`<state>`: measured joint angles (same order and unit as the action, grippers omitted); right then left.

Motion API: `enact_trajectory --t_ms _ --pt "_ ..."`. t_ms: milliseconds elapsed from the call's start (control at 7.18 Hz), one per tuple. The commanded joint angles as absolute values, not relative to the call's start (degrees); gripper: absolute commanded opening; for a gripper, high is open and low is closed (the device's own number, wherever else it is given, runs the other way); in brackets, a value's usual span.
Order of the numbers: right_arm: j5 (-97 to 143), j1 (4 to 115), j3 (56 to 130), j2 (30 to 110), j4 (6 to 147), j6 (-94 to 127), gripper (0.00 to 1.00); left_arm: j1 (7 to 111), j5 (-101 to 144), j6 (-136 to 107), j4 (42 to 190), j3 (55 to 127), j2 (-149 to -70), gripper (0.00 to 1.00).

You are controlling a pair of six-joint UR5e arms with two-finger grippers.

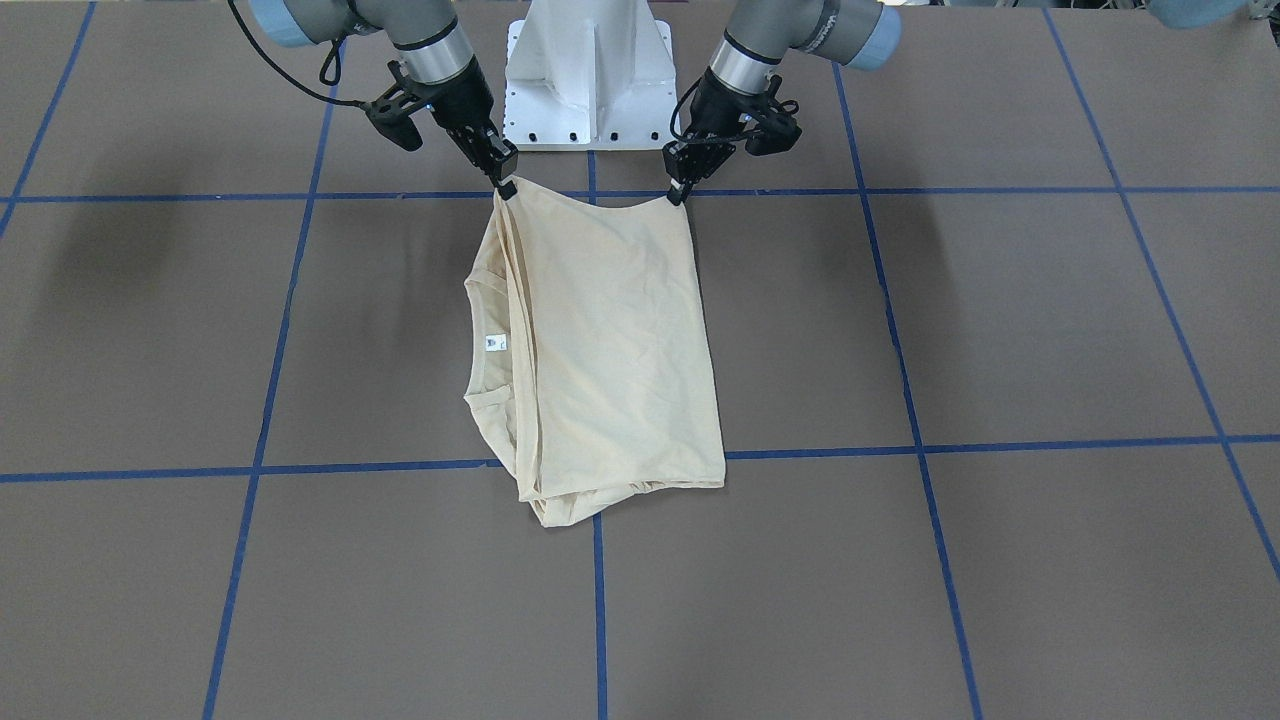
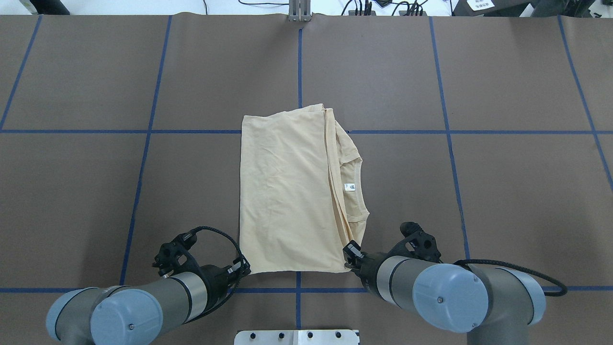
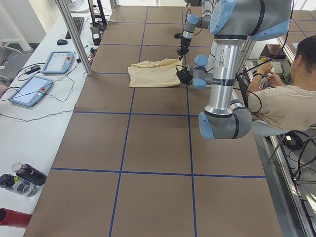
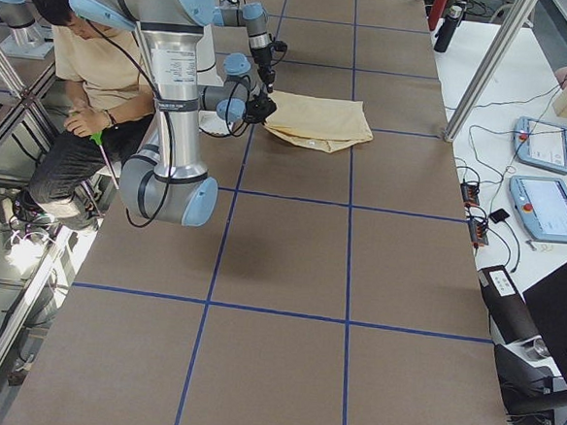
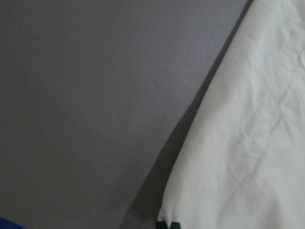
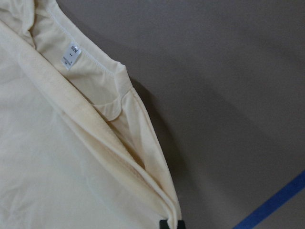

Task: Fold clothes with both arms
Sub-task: 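Lift the near edge with both grippers and fold it over the far half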

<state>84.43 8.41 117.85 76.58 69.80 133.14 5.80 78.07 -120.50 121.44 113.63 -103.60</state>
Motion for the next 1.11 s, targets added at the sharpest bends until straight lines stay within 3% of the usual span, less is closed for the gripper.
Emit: enact_trajectory --t_ms 0,279,557,697,975 --pt "84.5 6.9 126.2 82.6 70.0 138.0 0.00 5.9 80.1 -120.8 118.3 122.9 -102.8 0.00" --pt "84.5 9.7 129.5 82.9 70.3 141.0 0.00 6.4 80.9 -121.1 117.9 125.6 -103.5 0.00" --pt "99.6 24.8 117.9 71.8 70.4 140.3 0.00 16.0 84.2 -117.3 117.4 123.9 -105.3 0.00" --pt "104.3 29.7 110.9 66.3 70.3 139.7 0.00 19.7 87.8 -116.1 117.6 119.2 -107.3 0.00" --pt "105.9 34.2 103.7 62.1 70.0 134.1 0.00 24.0 87.9 -110.9 118.4 108.8 -113.8 0.00"
